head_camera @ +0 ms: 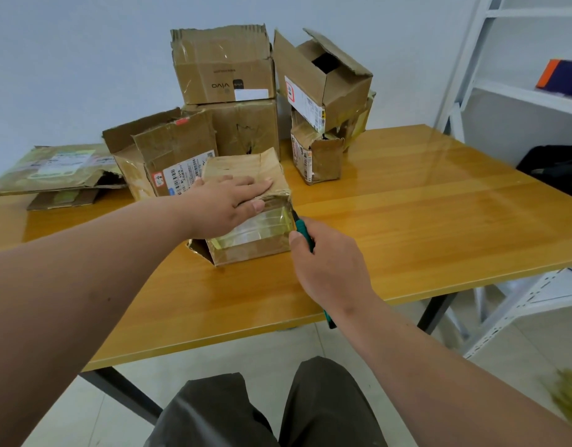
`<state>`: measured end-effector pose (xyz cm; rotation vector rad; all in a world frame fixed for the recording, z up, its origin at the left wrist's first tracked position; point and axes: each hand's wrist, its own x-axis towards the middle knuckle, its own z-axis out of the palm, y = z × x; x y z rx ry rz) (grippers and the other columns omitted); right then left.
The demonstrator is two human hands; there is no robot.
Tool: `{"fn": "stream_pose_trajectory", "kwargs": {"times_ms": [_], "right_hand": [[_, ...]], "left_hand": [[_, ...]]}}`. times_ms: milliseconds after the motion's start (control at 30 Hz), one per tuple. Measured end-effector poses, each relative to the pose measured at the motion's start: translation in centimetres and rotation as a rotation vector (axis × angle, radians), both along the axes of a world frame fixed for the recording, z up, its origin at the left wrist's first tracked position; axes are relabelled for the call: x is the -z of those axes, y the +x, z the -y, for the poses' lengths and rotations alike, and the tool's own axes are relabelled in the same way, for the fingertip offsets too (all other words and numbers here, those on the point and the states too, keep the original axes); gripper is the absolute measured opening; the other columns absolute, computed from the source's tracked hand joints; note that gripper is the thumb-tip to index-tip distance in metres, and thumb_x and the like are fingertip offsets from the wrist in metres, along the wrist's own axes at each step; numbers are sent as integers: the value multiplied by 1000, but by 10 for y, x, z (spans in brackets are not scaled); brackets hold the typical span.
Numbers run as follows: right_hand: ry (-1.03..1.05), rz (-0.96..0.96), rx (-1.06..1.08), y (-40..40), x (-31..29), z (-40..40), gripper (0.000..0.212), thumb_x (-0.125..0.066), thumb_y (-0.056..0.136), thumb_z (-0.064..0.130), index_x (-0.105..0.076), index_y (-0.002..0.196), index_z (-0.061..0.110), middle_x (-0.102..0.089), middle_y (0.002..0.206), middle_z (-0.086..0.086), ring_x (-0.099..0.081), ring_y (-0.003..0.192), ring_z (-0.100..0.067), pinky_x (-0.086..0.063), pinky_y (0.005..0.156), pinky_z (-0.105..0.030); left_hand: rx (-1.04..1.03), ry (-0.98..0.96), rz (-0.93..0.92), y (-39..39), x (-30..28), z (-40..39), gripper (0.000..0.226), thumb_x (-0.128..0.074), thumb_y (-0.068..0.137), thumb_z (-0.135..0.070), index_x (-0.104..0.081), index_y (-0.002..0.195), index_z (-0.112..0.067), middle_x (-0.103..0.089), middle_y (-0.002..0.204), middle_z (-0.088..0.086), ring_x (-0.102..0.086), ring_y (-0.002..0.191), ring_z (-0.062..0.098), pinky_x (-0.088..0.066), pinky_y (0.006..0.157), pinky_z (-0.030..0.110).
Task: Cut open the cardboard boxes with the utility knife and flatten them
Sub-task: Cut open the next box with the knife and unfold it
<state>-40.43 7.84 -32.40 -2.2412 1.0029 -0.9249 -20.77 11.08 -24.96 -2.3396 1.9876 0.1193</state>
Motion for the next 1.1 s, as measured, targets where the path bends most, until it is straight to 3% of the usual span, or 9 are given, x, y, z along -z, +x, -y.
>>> {"fn": "stream_pose_trajectory", "kwargs": {"times_ms": [167,367,567,800,1100], "right_hand": [[6,0,13,6,0,1,26,-40,101,32,-62,106,19,-56,74,3,-51,67,-15,-32,56,-27],[90,-19,15,11,-1,6,28,-42,101,32,-45,73,26,-47,64,7,-45,60,-15,-30,55,-31],[189,-86,41,4,5,5,35,-43,100,38,-41,66,27,-45,61,7,-42,55,-13,-31,53,-30],[200,-230,91,1,1,3,35,-39,100,41,-41,68,25,-48,65,4,-47,59,-18,-36,60,-34],[253,-377,90,1,-5,-4,26,-31,101,41,-41,81,27,-54,81,5,-57,80,-21,-48,79,-42]], "left_hand": [[-16,4,-19,1,2,1,52,-17,99,-53,-4,149,-50,-9,162,-11,-5,149,21,2,115,56],[-35,16,-33,0,3,4,52,-17,99,-54,-4,149,-51,-8,162,-12,-3,149,22,3,114,60],[-41,5,-53,0,2,3,52,-17,99,-54,-5,149,-50,-8,162,-12,-3,149,22,3,115,60],[-53,27,-46,-3,0,1,52,-16,99,-54,-4,149,-49,-6,162,-12,-1,149,21,4,116,59],[-55,21,-72,-5,0,-1,52,-17,100,-53,-5,150,-48,-7,162,-10,-1,149,21,3,115,60]]}}
